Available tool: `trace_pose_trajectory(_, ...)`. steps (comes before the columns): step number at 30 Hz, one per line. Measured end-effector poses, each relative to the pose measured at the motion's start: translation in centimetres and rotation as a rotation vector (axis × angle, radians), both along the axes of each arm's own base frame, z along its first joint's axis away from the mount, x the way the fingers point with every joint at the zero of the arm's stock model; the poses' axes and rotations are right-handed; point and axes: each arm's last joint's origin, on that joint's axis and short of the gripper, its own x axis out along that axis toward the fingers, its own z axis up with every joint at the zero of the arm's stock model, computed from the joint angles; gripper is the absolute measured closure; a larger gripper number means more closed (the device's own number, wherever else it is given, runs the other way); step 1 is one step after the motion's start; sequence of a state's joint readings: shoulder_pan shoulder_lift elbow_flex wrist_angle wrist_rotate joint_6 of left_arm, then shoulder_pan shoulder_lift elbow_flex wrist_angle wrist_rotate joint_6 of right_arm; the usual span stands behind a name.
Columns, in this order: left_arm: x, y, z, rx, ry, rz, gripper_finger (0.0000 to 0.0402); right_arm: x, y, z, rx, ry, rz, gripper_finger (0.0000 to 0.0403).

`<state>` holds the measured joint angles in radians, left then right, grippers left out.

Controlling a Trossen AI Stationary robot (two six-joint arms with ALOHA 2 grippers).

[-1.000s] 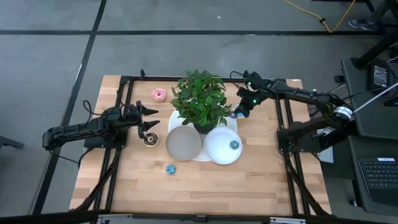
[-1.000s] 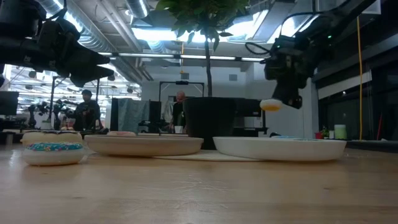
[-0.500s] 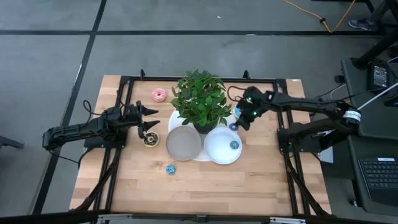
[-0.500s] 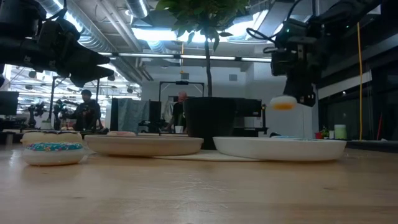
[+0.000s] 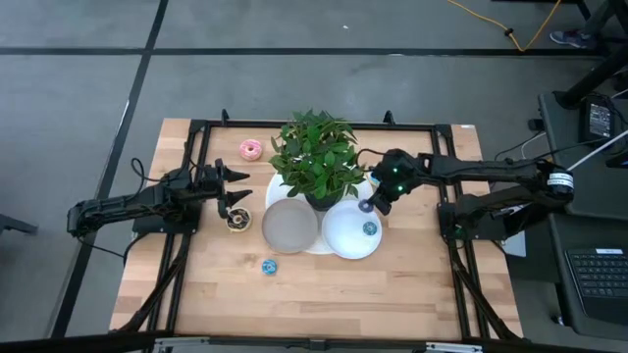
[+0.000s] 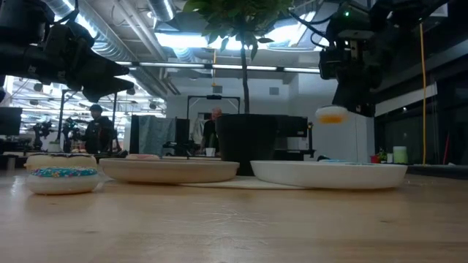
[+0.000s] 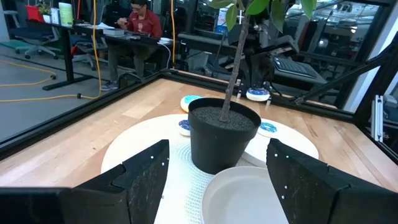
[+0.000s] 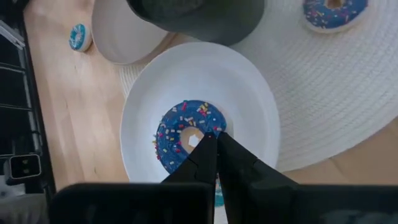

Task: Pick & Place donuts
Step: Put the top small dark blue donut on the white plate

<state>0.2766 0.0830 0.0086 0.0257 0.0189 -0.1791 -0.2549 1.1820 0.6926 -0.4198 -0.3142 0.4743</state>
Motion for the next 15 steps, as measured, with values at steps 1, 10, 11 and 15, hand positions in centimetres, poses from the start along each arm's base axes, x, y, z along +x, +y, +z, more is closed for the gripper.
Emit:
trace_pose_trajectory(1,0.0,0.0,0.0,0.000,0.000,0.000,0.0142,0.1,0.2,0.0,0.000,-0.002,-0.005,0.0391)
trace_pose_trajectory(10,0.0,0.0,0.0,0.000,0.000,0.000,0.0142,0.6,2.0,0.1,-0.043,0.010,-0.050,0.0391)
trace_pose_trajectory(11,0.0,0.0,0.0,0.000,0.000,0.000,0.0142,0.6,2.2,0.1,-0.046,0.011,-0.052,0.0391)
trace_pose_trajectory(15,0.0,0.0,0.0,0.000,0.000,0.000,0.0142,0.7,2.8,0.1,-0.066,0.014,-0.087,0.0391)
